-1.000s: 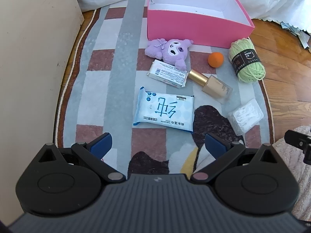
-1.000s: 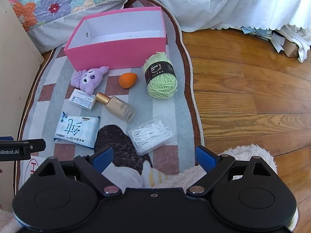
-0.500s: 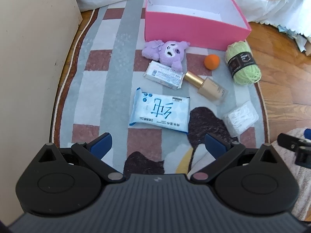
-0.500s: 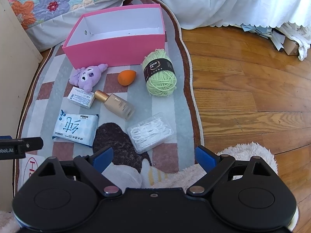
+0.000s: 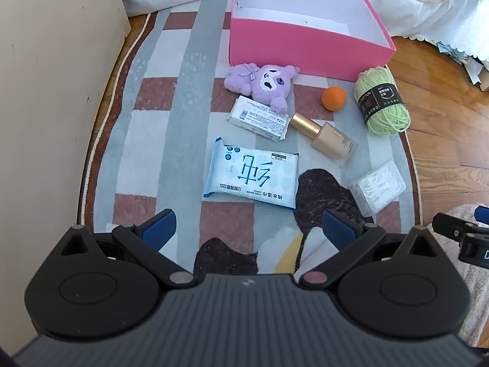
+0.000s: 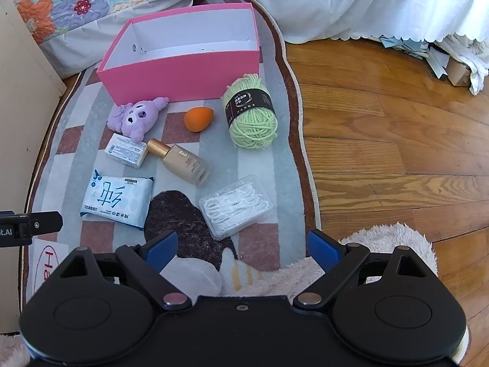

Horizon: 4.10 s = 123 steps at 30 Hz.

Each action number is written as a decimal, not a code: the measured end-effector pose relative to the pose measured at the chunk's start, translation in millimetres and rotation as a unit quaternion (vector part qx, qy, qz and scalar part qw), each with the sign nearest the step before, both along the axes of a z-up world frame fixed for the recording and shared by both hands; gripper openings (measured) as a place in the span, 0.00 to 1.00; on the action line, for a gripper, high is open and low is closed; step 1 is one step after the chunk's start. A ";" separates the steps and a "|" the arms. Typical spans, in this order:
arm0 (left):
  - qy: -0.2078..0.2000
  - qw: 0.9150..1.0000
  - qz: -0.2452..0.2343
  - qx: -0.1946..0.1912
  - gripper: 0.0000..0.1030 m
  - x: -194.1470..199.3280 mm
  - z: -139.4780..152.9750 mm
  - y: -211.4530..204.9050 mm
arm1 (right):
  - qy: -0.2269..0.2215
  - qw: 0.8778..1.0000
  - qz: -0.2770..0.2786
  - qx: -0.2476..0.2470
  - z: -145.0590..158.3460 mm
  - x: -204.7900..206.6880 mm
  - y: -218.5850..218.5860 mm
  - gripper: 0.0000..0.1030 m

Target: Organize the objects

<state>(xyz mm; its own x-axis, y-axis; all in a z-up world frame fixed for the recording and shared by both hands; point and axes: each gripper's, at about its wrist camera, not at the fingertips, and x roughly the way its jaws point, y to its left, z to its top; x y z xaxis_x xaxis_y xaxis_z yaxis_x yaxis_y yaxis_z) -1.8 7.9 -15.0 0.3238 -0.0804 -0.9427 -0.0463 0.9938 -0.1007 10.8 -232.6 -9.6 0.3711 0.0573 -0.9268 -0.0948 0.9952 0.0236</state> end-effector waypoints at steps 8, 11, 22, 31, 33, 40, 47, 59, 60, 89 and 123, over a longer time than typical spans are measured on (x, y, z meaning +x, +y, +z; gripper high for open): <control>0.007 1.000 0.003 -0.027 1.00 -1.5 -2.1 2.6 | 0.005 1.000 0.024 -0.005 -3.9 -1.6 3.3 0.91; -0.020 1.000 -0.016 0.000 1.00 -2.1 5.5 1.6 | -0.025 0.999 0.044 0.014 6.3 -4.7 3.8 0.91; -0.084 0.994 -0.054 0.046 1.00 39.0 11.8 38.4 | -0.158 0.964 0.168 0.128 15.8 21.3 36.5 0.91; -0.047 0.998 -0.029 0.013 0.97 68.1 -44.8 57.7 | 0.009 0.967 0.166 0.194 -53.5 57.9 82.5 0.90; -0.035 0.999 -0.029 -0.001 0.96 71.9 -58.9 57.6 | 0.036 0.966 0.164 0.197 -69.1 58.2 90.3 0.87; -0.018 0.998 -0.043 -0.049 0.78 81.5 -97.0 53.8 | 0.087 0.967 0.125 0.203 -117.6 64.8 98.6 0.67; -0.002 0.997 -0.047 -0.060 0.63 83.8 -119.8 49.3 | 0.114 0.968 0.093 0.205 -146.7 64.7 99.1 0.62; 0.011 0.993 -0.011 -0.116 0.41 69.3 -130.6 39.7 | 0.077 0.973 0.103 0.194 -139.3 50.3 103.7 0.32; 0.006 0.993 -0.012 -0.116 0.40 68.1 -126.8 39.0 | 0.074 0.973 0.104 0.192 -136.7 50.1 103.1 0.32; -0.173 0.975 -0.125 -0.066 0.38 198.7 57.4 -48.8 | -0.140 0.963 0.123 0.194 27.9 174.0 38.4 0.35; -0.035 0.985 -0.002 -0.169 0.47 407.1 -112.6 -64.9 | -0.072 0.970 0.201 -0.116 -94.4 343.6 99.9 0.30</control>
<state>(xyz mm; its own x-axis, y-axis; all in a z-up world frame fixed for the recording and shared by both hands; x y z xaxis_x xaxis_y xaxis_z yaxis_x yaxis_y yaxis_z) 405.3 -57.0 -127.6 0.3866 -0.3870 -0.8371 -0.0231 0.9034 -0.4283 354.4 -132.7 -103.9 0.4889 0.0207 -0.8721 -0.4614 0.8546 -0.2384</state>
